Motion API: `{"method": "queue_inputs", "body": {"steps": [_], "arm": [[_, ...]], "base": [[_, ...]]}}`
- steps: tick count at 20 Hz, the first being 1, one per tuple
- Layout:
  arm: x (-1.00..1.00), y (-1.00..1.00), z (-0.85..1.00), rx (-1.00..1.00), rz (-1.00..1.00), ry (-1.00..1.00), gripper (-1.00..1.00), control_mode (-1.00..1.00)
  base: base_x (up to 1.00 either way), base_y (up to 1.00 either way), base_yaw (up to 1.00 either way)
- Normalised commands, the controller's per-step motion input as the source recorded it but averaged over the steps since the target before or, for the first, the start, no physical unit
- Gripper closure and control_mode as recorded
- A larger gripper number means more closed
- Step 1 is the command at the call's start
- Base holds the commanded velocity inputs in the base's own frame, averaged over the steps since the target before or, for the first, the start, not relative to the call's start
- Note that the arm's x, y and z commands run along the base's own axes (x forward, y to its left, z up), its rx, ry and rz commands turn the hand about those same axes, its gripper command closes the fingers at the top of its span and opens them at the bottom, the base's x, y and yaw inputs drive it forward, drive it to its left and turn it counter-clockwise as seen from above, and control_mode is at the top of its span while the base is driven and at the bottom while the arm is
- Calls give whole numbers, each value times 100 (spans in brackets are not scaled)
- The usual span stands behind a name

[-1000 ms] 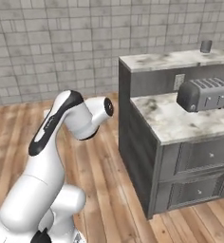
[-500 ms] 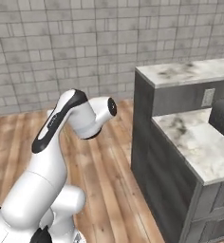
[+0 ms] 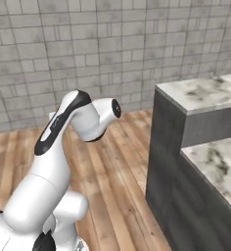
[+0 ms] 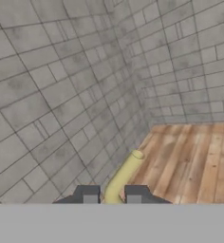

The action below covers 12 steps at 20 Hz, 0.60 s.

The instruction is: Take a straw from the drawer in front and place it inside the glass cup on the dining counter.

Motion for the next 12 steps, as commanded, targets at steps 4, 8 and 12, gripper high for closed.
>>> {"method": "queue_inputs", "body": {"steps": [4, 8, 12], "arm": [[0, 0, 0, 0, 0, 0, 100, 100], [0, 0, 0, 0, 0, 0, 100, 100], [0, 0, 0, 0, 0, 0, 100, 100]], "base": [[77, 78, -32], [68, 70, -38], [60, 60, -48]]}}
